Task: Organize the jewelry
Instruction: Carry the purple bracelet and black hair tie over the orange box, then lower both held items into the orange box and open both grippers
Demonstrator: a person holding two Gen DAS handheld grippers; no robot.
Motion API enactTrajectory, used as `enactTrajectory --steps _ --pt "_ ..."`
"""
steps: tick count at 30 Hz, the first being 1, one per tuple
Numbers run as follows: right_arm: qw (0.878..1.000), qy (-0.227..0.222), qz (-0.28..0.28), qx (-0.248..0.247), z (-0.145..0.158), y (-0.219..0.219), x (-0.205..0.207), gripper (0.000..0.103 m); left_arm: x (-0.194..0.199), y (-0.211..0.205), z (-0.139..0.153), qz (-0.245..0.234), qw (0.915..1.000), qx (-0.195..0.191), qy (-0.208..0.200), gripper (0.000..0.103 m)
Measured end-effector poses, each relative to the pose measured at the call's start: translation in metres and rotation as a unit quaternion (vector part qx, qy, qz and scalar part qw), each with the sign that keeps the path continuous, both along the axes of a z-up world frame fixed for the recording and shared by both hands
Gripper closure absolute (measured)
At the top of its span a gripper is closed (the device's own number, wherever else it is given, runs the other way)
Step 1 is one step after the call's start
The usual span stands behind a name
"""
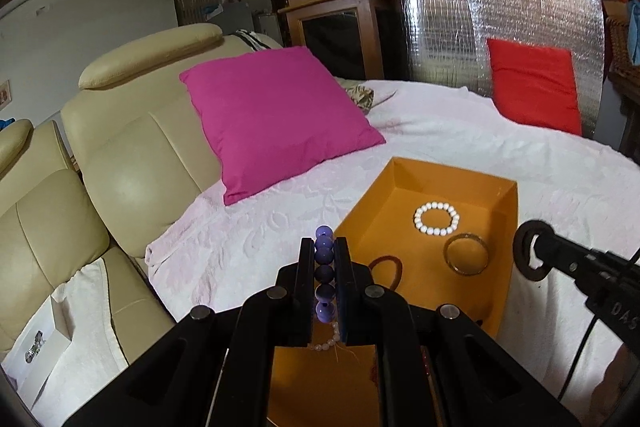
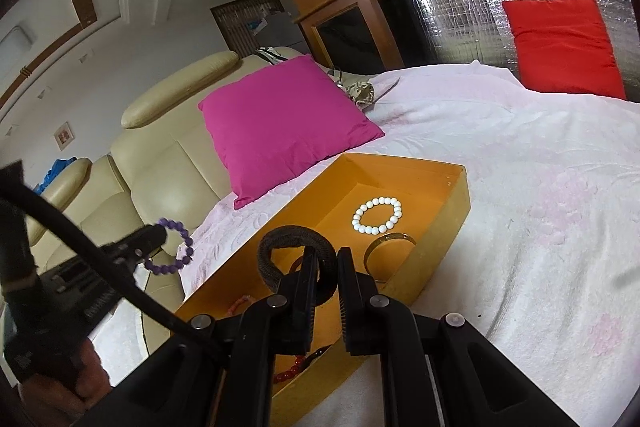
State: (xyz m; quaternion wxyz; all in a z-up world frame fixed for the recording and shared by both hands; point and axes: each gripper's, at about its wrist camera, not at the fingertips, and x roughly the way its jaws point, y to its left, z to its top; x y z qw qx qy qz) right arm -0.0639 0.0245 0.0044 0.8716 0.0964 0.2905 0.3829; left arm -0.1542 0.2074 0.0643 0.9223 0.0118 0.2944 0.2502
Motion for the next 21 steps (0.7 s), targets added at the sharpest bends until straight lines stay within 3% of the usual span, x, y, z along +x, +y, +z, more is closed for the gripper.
enactTrajectory --steps 21 --pt "1.0 0.014 0.011 -0.016 -0.009 0.012 0.002 0.092 0.023 0.001 -0.035 0.006 0.9989 -0.003 0.046 0.093"
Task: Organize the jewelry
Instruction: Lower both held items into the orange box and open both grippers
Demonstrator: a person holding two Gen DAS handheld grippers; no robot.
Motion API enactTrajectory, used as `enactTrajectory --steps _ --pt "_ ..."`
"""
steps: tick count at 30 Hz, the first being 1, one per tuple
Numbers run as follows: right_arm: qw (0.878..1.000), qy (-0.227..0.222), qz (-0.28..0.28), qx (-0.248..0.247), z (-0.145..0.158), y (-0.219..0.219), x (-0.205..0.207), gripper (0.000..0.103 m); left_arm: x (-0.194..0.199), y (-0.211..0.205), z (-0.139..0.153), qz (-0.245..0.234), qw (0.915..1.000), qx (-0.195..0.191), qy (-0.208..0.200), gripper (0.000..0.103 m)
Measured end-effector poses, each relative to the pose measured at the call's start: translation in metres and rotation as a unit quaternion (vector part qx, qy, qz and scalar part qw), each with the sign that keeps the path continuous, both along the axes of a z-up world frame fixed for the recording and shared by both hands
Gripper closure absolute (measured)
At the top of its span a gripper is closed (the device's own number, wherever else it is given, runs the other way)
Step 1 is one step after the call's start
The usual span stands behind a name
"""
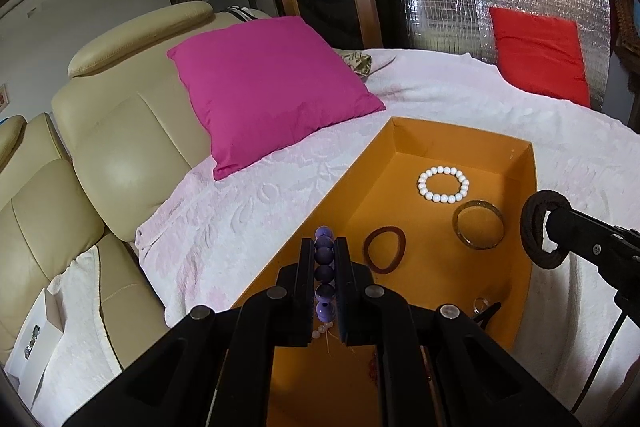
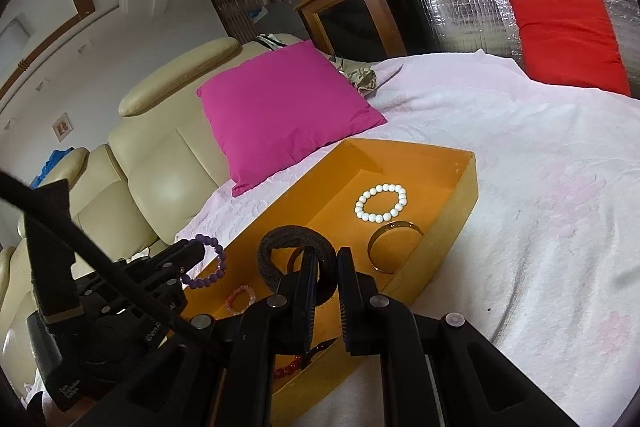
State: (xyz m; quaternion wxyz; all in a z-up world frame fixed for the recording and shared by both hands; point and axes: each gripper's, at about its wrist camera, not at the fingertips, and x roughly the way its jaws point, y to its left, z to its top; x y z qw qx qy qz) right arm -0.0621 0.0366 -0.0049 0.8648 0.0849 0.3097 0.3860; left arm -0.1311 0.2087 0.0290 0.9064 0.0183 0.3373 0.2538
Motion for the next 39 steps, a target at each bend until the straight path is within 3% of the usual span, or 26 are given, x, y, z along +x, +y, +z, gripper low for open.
enactTrajectory --steps 39 --pt "0.999 0.029 -0.009 -0.027 -0.022 0.026 0.013 0.092 0.02 0.013 -0.026 0.003 0.9982 -0.036 0.047 0.093"
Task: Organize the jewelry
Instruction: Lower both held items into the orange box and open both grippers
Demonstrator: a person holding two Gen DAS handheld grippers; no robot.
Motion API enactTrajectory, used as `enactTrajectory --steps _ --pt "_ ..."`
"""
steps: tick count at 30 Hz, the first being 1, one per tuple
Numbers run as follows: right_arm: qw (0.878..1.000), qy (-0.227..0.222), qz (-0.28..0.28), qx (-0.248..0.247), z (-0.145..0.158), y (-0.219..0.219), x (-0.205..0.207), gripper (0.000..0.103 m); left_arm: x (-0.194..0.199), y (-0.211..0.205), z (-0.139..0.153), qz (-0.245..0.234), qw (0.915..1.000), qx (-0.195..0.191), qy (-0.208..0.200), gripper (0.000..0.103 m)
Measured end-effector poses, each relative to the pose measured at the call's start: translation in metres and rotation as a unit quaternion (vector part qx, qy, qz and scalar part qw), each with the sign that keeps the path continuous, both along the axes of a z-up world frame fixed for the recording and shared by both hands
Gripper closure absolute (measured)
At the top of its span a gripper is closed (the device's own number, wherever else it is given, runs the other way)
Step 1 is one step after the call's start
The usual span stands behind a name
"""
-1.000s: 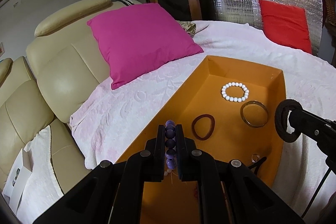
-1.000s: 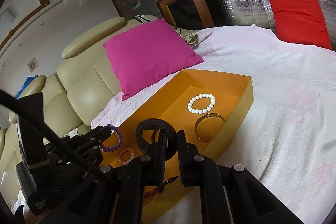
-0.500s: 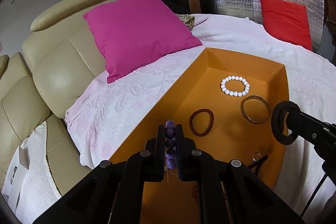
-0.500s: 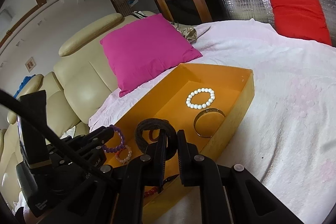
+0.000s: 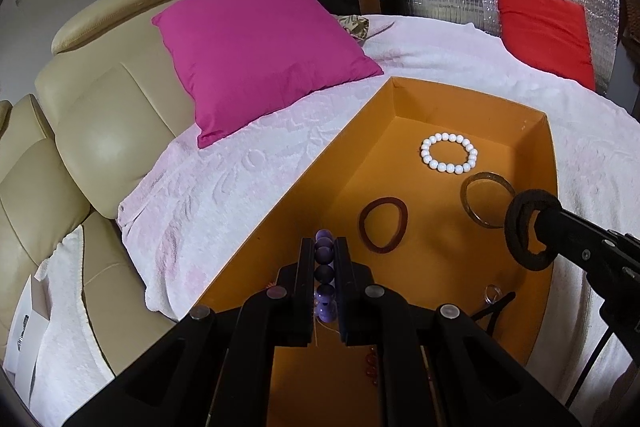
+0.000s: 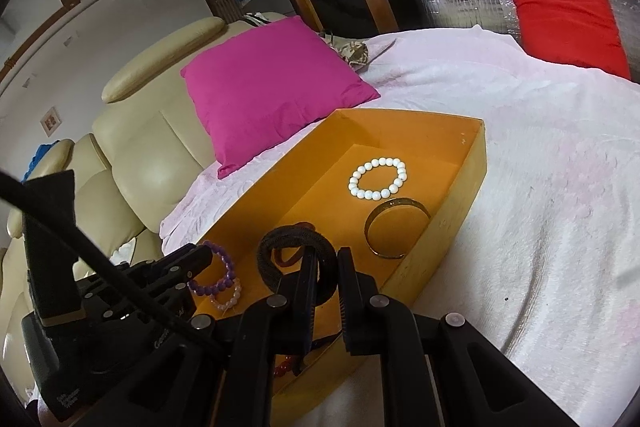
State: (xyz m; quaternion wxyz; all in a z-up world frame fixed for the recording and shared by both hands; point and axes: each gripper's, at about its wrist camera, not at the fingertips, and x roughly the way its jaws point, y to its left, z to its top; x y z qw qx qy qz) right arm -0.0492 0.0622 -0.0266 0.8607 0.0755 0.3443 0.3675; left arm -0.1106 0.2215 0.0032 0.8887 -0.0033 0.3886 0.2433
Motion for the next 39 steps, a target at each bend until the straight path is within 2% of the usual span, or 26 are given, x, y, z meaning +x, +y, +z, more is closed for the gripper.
enactTrajectory --steps 39 --pt "1.0 0.018 -0.007 -0.001 -0.009 0.006 0.009 0.092 0.009 0.001 -0.011 -0.005 0.9996 -0.008 0.026 0.093"
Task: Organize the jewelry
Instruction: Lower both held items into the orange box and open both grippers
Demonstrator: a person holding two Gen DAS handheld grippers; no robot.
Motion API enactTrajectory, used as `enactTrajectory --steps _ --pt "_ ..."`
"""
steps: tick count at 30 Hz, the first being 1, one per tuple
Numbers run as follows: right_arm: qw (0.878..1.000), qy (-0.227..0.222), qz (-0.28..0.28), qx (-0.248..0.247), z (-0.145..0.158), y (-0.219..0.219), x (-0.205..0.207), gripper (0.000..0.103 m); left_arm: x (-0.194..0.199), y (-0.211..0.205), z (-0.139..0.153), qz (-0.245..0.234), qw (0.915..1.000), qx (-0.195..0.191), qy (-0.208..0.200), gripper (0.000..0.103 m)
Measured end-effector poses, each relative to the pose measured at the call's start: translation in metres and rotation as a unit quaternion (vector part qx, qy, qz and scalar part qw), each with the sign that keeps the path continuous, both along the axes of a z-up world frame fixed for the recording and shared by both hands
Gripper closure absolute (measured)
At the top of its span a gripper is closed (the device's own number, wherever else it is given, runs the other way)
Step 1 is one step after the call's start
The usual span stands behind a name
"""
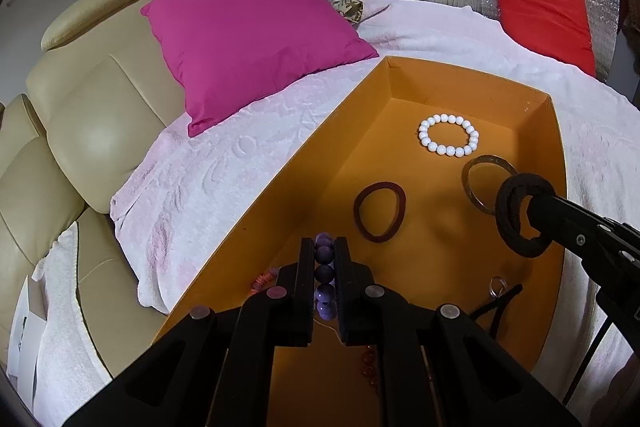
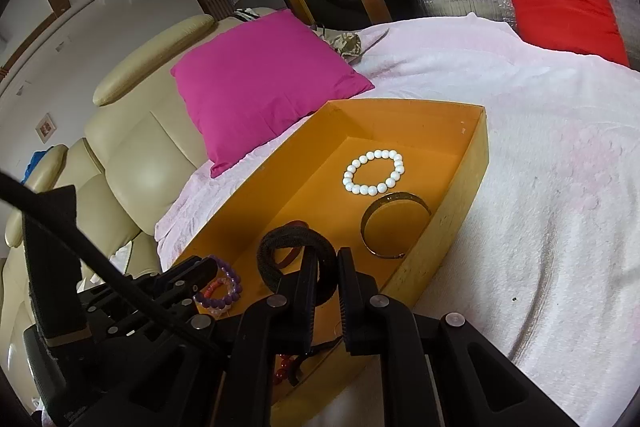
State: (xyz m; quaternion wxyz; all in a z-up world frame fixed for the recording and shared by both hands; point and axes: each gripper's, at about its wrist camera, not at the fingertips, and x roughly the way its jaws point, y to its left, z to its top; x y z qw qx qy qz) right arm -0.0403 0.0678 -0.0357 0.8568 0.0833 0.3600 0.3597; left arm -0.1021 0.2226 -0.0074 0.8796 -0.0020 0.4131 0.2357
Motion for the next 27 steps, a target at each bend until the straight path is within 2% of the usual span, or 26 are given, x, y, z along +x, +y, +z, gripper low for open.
enactTrajectory --steps 25,27 --pt "1.0 0.011 -0.005 -0.009 -0.0078 0.0078 0.0064 0.092 0.0004 0.0039 -0.0032 0.0 1.0 -0.001 0.006 0.093" --pt "1.0 0.014 -0.005 -0.01 -0.0088 0.0089 0.007 0.089 0.0002 0.0037 -0.0033 0.0 1.0 0.0 0.006 0.093"
